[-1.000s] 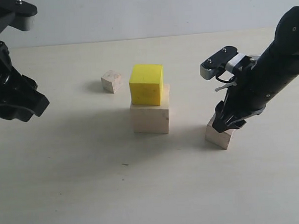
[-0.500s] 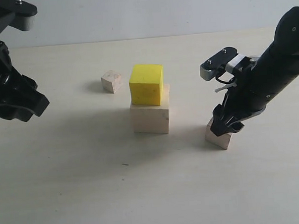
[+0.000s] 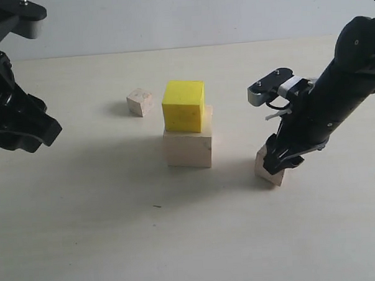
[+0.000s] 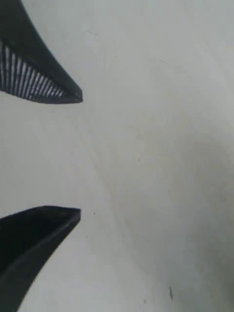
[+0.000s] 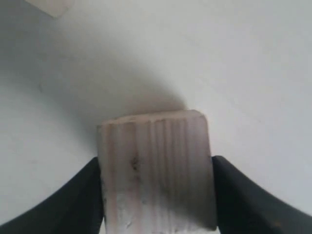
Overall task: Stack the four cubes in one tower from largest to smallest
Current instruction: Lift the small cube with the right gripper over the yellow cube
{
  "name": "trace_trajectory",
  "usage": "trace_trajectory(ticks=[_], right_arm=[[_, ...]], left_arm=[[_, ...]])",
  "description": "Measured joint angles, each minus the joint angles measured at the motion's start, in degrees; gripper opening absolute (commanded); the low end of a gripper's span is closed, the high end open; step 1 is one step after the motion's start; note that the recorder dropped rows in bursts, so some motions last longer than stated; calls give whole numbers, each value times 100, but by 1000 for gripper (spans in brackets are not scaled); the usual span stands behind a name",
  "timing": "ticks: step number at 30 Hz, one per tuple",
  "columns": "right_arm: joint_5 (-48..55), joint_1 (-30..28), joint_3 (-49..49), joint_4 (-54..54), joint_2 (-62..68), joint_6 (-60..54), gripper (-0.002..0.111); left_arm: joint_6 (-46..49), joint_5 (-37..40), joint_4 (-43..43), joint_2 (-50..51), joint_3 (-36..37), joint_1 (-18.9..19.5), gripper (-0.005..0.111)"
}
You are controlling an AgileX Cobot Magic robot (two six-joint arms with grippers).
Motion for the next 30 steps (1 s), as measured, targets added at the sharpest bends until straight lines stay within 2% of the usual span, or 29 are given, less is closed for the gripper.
trace_trajectory(ticks=[4,5,10,21,25,30], right_arm=[[515,0,-365,-104,-121,496,3],[655,0,-462,-172,-172,653,0],[1334,0,-1024,-349,-364,1063,0],[2826,49,-2894,-303,-457,1124,0],[3075,402,-3530,-342,-457,1400,0],[3181,1010,-4084,-822,-432,2690,0]], left_arm=[[0,0,0,0,0,0,59],[0,0,0,0,0,0,59],[0,0,0,0,0,0,59],[0,0,0,0,0,0,59],[0,0,0,0,0,0,59],[0,0,0,0,0,0,59]])
